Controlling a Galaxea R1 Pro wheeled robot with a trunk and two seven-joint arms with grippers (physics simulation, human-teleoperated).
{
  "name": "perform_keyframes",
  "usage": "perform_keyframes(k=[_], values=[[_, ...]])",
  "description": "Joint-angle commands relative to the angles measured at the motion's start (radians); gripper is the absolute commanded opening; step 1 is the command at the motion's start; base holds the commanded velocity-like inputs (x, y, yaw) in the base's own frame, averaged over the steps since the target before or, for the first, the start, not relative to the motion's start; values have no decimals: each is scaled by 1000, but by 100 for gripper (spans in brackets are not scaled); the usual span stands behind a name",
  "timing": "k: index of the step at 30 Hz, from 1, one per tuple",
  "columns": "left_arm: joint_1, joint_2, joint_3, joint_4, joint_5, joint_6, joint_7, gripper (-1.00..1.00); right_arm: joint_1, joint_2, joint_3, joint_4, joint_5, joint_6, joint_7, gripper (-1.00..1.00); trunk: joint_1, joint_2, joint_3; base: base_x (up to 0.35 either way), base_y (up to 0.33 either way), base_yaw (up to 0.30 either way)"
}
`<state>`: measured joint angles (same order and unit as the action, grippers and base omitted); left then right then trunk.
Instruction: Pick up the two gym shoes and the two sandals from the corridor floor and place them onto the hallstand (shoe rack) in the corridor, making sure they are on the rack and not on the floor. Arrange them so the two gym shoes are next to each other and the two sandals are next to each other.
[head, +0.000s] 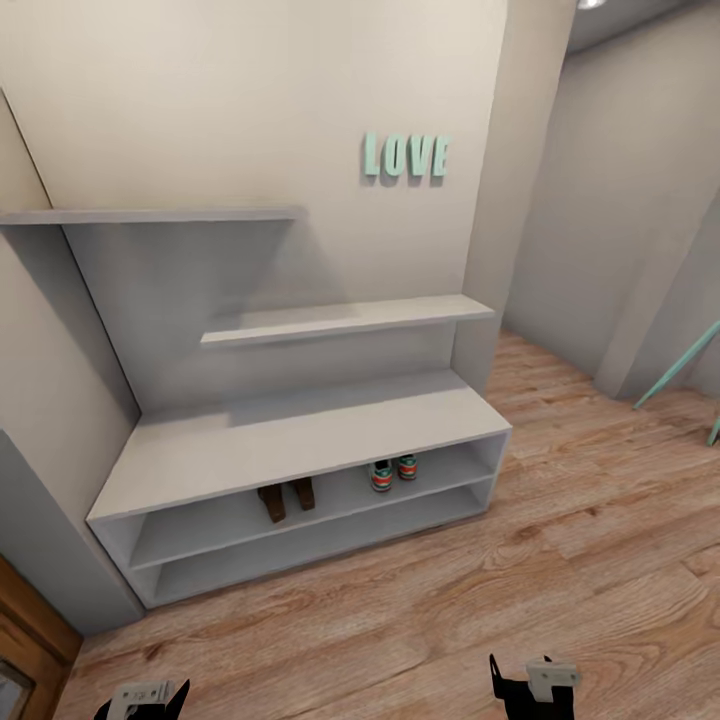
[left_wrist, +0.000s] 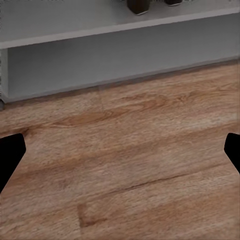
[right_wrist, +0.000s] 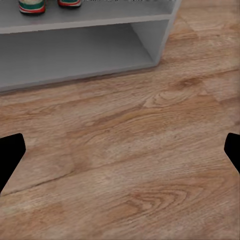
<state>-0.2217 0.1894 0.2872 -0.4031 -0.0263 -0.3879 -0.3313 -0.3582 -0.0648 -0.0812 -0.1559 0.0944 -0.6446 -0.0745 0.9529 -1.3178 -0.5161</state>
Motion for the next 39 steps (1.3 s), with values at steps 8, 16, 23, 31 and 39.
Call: perform_keyframes(k=[8,16,23,31,39], values=[[-1,-1,8,1,-3,-2,-9,100,-1,22,-8,1,6,-4,-2,100,-31,56,24,0,0,-3],[-1,-1,9,1,-3,-2,-9,100,-1,26,-8,2,6,-4,-3,100,-61,112,49,0,0,0],[-1,-1,9,1,-3,-2,-9,100,-1,26,-7,2,8,-4,-2,100,-88,161,71,0,0,0],[-1,-1,8,1,-4,-2,-9,100,-1,26,-6,3,11,-3,0,100,-119,217,96,0,0,0],[-1,-1,7,18,-5,-2,-9,100,-1,30,-5,56,11,-3,1,100,-150,273,121,0,0,0]])
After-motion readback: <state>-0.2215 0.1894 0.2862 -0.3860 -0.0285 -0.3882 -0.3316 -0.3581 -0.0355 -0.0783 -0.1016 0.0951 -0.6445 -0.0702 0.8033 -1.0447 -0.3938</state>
